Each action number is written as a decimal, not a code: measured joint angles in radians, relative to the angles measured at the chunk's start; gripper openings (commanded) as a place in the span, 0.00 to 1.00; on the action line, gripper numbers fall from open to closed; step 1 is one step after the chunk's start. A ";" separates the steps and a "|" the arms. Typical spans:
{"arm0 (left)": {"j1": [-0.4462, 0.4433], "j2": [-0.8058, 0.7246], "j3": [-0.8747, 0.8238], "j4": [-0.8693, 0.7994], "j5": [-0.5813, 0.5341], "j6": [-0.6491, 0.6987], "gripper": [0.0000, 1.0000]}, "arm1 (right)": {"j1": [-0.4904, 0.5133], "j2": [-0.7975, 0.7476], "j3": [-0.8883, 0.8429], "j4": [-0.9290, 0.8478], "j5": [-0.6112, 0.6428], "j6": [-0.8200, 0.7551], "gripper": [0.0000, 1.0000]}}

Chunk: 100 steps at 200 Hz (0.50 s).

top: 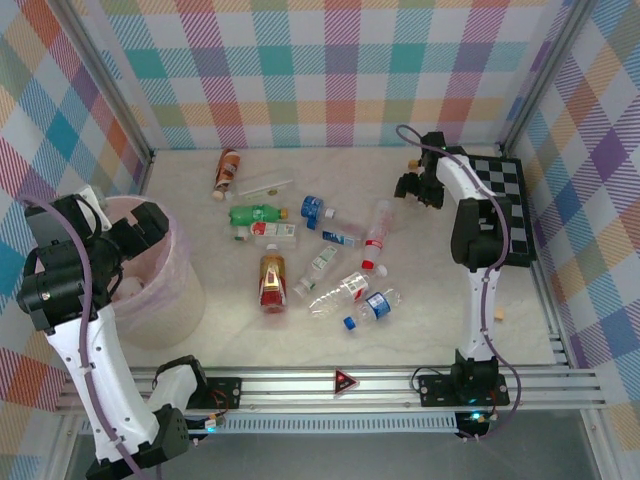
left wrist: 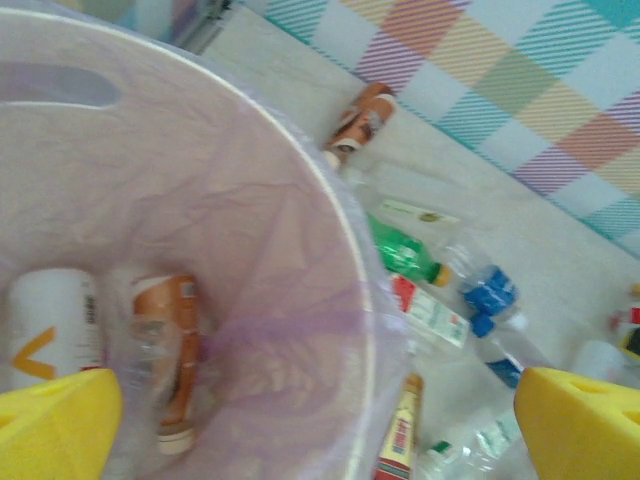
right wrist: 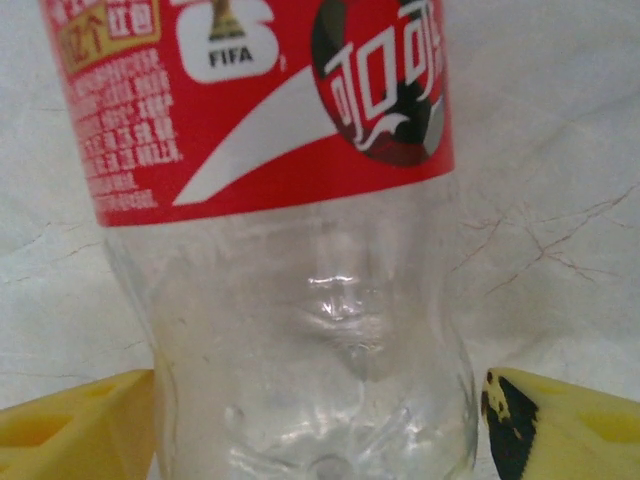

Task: Put the plastic bottles in the bin

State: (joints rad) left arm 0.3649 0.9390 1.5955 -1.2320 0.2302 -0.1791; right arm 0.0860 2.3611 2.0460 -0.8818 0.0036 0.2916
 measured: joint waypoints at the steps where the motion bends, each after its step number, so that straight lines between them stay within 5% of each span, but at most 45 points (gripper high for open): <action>1: -0.003 -0.001 0.000 0.001 0.003 -0.003 1.00 | 0.000 0.000 0.000 0.000 0.000 0.000 0.79; 58: -0.062 -0.016 -0.004 0.034 0.085 -0.072 1.00 | -0.002 -0.002 -0.012 0.023 -0.011 0.015 0.59; 100: -0.150 -0.020 -0.045 0.107 0.135 -0.144 1.00 | -0.011 -0.048 -0.076 0.032 -0.021 0.007 0.56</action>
State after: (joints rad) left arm 0.2153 0.9192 1.5505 -1.1252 0.3649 -0.3229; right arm 0.0746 2.3131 1.9705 -0.8497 -0.0170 0.2985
